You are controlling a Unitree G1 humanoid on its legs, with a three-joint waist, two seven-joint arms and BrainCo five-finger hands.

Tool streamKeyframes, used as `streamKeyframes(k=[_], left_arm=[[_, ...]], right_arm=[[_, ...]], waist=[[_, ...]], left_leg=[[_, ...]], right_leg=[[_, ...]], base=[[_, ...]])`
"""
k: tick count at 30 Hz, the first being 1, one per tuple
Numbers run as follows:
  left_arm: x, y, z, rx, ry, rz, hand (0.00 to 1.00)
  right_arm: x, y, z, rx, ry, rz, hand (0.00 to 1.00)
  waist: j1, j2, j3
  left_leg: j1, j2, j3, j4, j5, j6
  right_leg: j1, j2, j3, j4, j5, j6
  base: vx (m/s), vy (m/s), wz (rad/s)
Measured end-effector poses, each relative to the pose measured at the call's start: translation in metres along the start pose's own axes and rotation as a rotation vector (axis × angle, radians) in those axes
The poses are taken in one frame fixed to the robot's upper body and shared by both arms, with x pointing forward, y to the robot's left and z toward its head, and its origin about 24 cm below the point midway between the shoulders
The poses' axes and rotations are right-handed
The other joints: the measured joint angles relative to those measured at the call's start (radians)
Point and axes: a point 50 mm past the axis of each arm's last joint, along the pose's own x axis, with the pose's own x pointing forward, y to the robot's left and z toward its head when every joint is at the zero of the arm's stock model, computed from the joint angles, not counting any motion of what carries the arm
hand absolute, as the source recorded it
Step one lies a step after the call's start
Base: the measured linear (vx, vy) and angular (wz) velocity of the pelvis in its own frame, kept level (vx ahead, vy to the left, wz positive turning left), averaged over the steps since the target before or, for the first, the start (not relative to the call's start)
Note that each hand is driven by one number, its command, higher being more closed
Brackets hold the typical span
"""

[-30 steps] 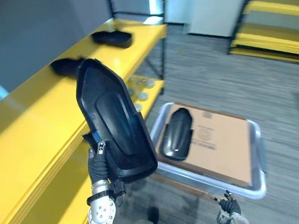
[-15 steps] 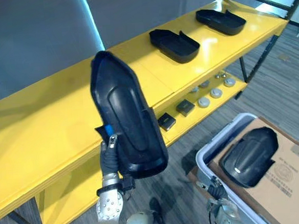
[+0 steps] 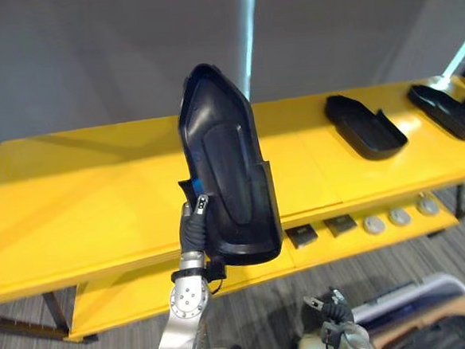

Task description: Walk over and take plastic housings, then place them on the shelf

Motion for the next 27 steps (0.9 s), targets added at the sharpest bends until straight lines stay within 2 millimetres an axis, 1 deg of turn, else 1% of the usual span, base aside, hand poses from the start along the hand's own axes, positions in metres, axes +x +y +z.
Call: streamKeyframes(k=[1, 4, 7, 10, 12, 14, 18, 20, 21, 23, 24, 25, 27], left_arm=[[0.000, -0.001, 0.000, -0.006, 0.000, 0.002, 1.00], [0.000, -0.004, -0.003, -0.004, 0.012, -0.002, 1.00], [0.001, -0.004, -0.009, 0.014, 0.038, 0.002, 1.00], [0.008, 0.000, -0.020, 0.048, 0.082, 0.018, 1.00], [0.017, 0.004, -0.025, 0.070, 0.105, 0.053, 1.00], [0.024, 0.009, -0.027, 0.090, 0.105, 0.089, 1.00], [0.044, 0.020, -0.026, 0.140, 0.093, 0.156, 1.00], [0.050, 0.026, -0.027, 0.164, 0.098, 0.183, 1.00], [0.056, 0.032, -0.029, 0.183, 0.108, 0.212, 1.00], [0.062, 0.036, -0.031, 0.197, 0.122, 0.237, 1.00], [0.066, 0.043, -0.031, 0.215, 0.128, 0.263, 1.00], [0.071, 0.045, -0.033, 0.227, 0.137, 0.279, 1.00], [0.080, 0.048, -0.034, 0.250, 0.151, 0.284, 1.00]], right_arm=[[0.000, 0.000, 0.000, -0.002, 0.000, 0.000, 0.00], [-0.003, -0.006, -0.005, -0.015, 0.013, -0.013, 0.00], [-0.003, -0.005, -0.006, -0.020, 0.014, -0.011, 0.00], [-0.002, -0.005, -0.005, -0.024, 0.010, 0.004, 0.00], [-0.001, -0.003, -0.003, -0.027, 0.007, 0.014, 0.00], [0.000, -0.002, -0.001, -0.030, 0.005, 0.017, 0.00], [0.003, -0.001, -0.005, -0.058, 0.028, 0.022, 0.00], [0.003, 0.001, -0.008, -0.078, 0.043, 0.033, 0.00], [0.002, 0.002, -0.010, -0.093, 0.054, 0.042, 0.00], [0.002, 0.003, -0.011, -0.101, 0.055, 0.046, 0.00], [0.003, 0.004, -0.010, -0.106, 0.052, 0.048, 0.00], [0.003, 0.002, -0.009, -0.112, 0.051, 0.046, 0.00], [0.003, 0.000, -0.009, -0.130, 0.049, 0.047, 0.00]], waist=[[-0.005, 0.002, -0.002], [-0.006, 0.000, -0.009], [-0.009, -0.003, -0.013], [-0.010, -0.002, -0.015], [-0.019, 0.000, -0.018], [-0.027, 0.004, -0.023], [-0.029, 0.006, -0.024], [-0.031, 0.006, -0.025], [-0.036, 0.007, -0.025], [-0.047, 0.008, -0.025], [-0.057, 0.007, -0.025], [-0.061, 0.007, -0.025], [-0.069, 0.007, -0.025]], left_leg=[[0.012, 0.018, 0.004, -0.019, 0.009, -0.015], [0.048, 0.039, 0.007, -0.085, 0.045, -0.045], [0.068, 0.042, 0.008, -0.128, 0.068, -0.059], [0.096, 0.040, 0.007, -0.193, 0.103, -0.052], [0.104, 0.030, 0.002, -0.229, 0.128, -0.043], [0.102, 0.024, -0.005, -0.250, 0.142, -0.038], [0.092, 0.005, -0.013, -0.286, 0.181, -0.026], [0.090, 0.003, -0.015, -0.302, 0.197, -0.028], [0.090, -0.001, -0.024, -0.325, 0.215, -0.028], [0.090, -0.003, -0.031, -0.349, 0.233, -0.031], [0.089, -0.003, -0.035, -0.366, 0.246, -0.037], [0.089, -0.003, -0.037, -0.384, 0.258, -0.044], [0.086, -0.002, -0.037, -0.397, 0.268, -0.047]], right_leg=[[0.010, 0.018, -0.007, -0.029, 0.010, -0.010], [0.038, 0.050, -0.010, -0.086, 0.027, -0.029], [0.057, 0.060, -0.016, -0.123, 0.040, -0.036], [0.094, 0.070, -0.021, -0.204, 0.080, -0.033], [0.116, 0.070, -0.026, -0.265, 0.116, -0.027], [0.124, 0.070, -0.030, -0.304, 0.145, -0.023], [0.125, 0.063, -0.031, -0.359, 0.191, -0.022], [0.118, 0.063, -0.030, -0.365, 0.201, -0.023], [0.114, 0.063, -0.031, -0.378, 0.214, -0.028], [0.106, 0.063, -0.034, -0.381, 0.218, -0.027], [0.097, 0.063, -0.036, -0.382, 0.219, -0.024], [0.090, 0.064, -0.037, -0.384, 0.222, -0.021], [0.081, 0.065, -0.036, -0.385, 0.223, -0.020]], base=[[0.13, -0.204, -0.08], [0.15, -0.154, -0.07], [0.09, -0.067, 0.03], [0.05, -0.019, 0.03], [0.00, 0.020, 0.09], [-0.05, 0.036, 0.08], [-0.11, 0.019, 0.04], [-0.15, -0.005, 0.02], [-0.15, -0.014, 0.04], [-0.15, -0.018, 0.09], [-0.15, -0.018, 0.09], [-0.14, -0.015, 0.06], [-0.11, -0.003, 0.01]])
